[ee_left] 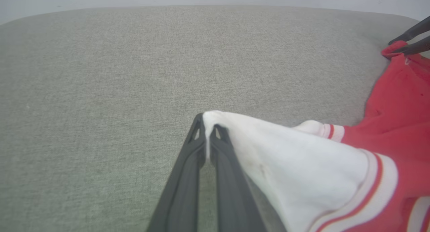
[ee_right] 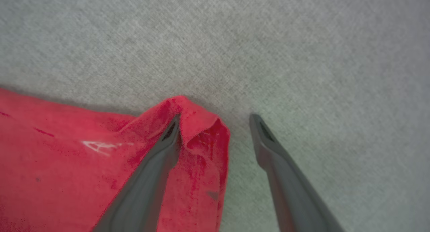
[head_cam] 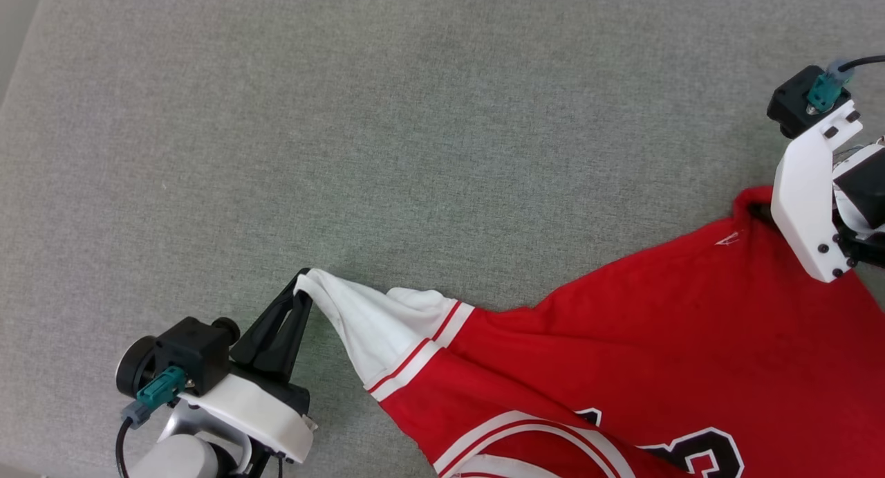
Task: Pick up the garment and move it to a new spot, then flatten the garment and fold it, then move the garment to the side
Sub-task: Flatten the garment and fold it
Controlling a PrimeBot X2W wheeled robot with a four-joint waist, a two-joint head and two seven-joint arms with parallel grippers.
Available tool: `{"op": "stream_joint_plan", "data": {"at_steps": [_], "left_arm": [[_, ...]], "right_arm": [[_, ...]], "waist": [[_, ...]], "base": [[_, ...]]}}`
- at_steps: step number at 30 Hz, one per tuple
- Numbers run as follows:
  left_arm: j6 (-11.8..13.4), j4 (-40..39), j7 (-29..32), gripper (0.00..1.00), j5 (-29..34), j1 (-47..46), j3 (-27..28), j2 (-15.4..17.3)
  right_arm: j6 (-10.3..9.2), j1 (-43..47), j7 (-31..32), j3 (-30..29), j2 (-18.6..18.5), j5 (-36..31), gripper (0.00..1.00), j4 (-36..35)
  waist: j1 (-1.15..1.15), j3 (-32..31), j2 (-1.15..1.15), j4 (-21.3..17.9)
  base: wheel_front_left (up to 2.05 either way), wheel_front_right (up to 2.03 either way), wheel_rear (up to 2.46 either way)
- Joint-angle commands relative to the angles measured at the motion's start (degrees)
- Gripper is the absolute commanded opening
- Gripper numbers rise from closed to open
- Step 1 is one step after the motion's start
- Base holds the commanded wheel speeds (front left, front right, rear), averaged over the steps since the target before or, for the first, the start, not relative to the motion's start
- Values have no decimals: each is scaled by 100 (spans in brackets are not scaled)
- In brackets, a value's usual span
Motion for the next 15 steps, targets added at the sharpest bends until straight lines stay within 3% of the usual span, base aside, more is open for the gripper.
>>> {"op": "stream_joint_plan", "data": {"at_steps": [1,5,6,7,15], "left_arm": [[-13,16,-28,0,52,-95,-3,-34],[-29,63,-43,0,53,-161,-32,-96],[-34,80,-44,0,57,-165,-38,-108],[-36,106,-42,0,56,-167,-41,-116],[-6,158,-76,0,161,-259,70,55]], "right_arm": [[-2,-6,-37,153,63,35,100,160],[0,167,5,536,93,182,100,429],[7,201,3,649,70,229,39,478],[7,197,-23,736,36,292,0,497],[-3,-356,-1154,639,-44,504,0,476]], "waist": [[-1,120,0,78],[-1,165,0,90],[-1,166,0,89],[-1,157,0,81],[-1,-362,0,-109]], "base": [[0,0,0],[0,0,0],[0,0,0],[0,0,0],[0,0,0]]}}
